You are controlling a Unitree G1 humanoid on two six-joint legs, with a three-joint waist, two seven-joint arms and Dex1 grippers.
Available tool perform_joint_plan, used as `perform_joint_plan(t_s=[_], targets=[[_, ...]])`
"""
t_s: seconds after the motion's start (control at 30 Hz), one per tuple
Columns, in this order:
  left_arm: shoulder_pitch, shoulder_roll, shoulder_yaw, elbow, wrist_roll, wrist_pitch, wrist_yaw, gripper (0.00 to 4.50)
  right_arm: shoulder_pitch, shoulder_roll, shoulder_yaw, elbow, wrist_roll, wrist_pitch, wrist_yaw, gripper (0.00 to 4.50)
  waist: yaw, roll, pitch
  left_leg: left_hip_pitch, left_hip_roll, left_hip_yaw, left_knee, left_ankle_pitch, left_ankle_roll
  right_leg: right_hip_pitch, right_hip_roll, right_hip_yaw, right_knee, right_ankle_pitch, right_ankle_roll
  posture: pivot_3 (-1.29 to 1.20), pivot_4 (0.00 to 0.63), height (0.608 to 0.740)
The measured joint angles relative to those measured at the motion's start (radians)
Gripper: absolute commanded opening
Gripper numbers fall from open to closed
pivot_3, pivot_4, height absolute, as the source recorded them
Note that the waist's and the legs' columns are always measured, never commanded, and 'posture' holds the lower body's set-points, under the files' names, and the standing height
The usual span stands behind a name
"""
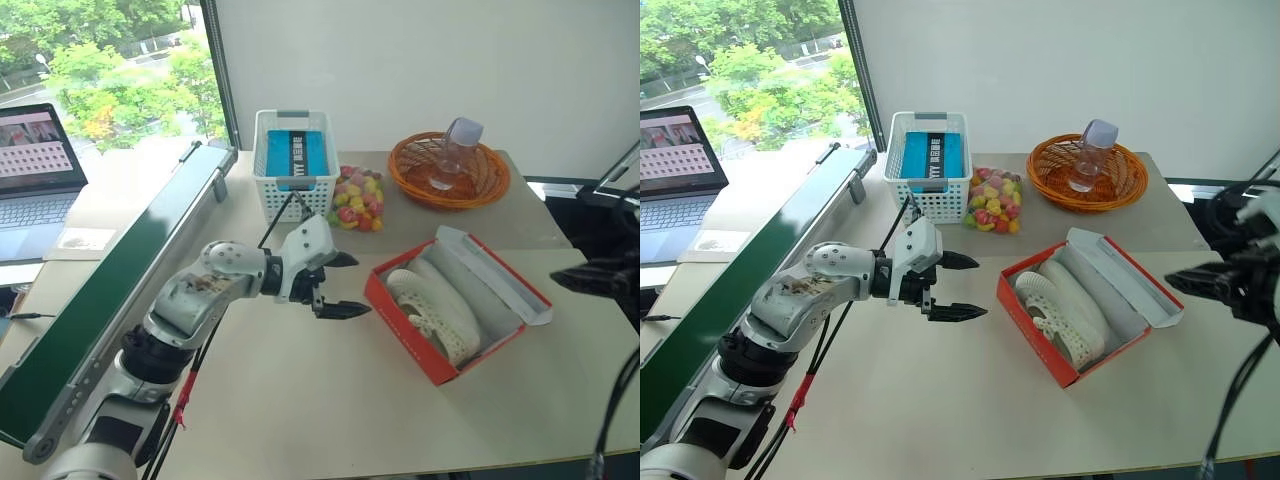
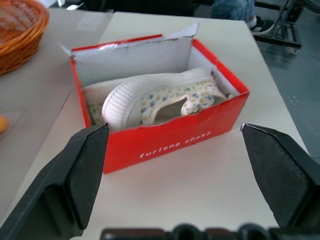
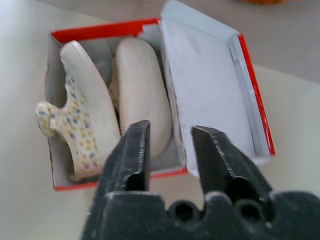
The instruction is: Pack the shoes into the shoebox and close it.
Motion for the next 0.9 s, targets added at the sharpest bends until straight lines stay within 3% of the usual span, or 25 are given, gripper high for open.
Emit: perform_joint_plan(t_s=[0.07, 0.2, 0.33, 0.47, 0.9], targets=[[-0.006, 0.000, -0.004, 0.019, 0.009, -0.007, -0.009, 4.50, 0.090, 0.056, -0.055, -0.007, -0.025, -0.057, -0.020, 0.06, -0.003, 0.001, -0.001, 0.000, 0.000, 0.000, 0.001, 0.000, 0.000, 0.000, 0.000, 0.001, 0.000, 0.000, 0.001, 0.00, 0.150, 0.740], [-0.031, 0.002, -0.005, 0.040, 0.023, -0.027, -0.026, 4.50, 0.250, 0.209, -0.103, -0.019, -0.038, -0.122, -0.061, 0.06, -0.003, 0.001, -0.001, 0.002, -0.001, -0.002, 0.001, 0.000, 0.000, 0.003, 0.000, 0.000, 0.000, 0.000, 0.001, 0.00, 0.150, 0.740], [-0.039, -0.003, 0.003, 0.051, 0.025, -0.033, -0.021, 4.50, 0.353, 0.361, -0.036, 0.051, -0.072, -0.338, -0.109, 0.06, -0.009, 0.002, -0.001, 0.003, -0.001, -0.002, 0.001, 0.000, 0.000, 0.006, -0.001, 0.000, -0.002, -0.002, -0.001, 0.00, 0.150, 0.740], [-0.039, 0.005, 0.009, 0.031, 0.025, -0.018, -0.011, 4.50, 0.256, 0.465, 0.069, 0.257, -0.095, -0.511, -0.194, 0.06, -0.030, 0.004, 0.000, 0.006, -0.002, 0.000, 0.003, 0.000, 0.000, 0.008, -0.001, 0.003, -0.001, -0.001, -0.003, 0.00, 0.150, 0.740], [0.009, 0.060, 0.061, -0.114, 0.020, 0.097, 0.079, 4.50, -0.038, 0.445, 0.267, 0.818, -0.156, -0.821, -0.269, 0.06, -0.035, 0.007, 0.000, 0.010, -0.002, -0.001, 0.002, 0.001, 0.001, 0.010, 0.000, 0.004, 0.001, 0.000, -0.004, 0.00, 0.150, 0.740]])
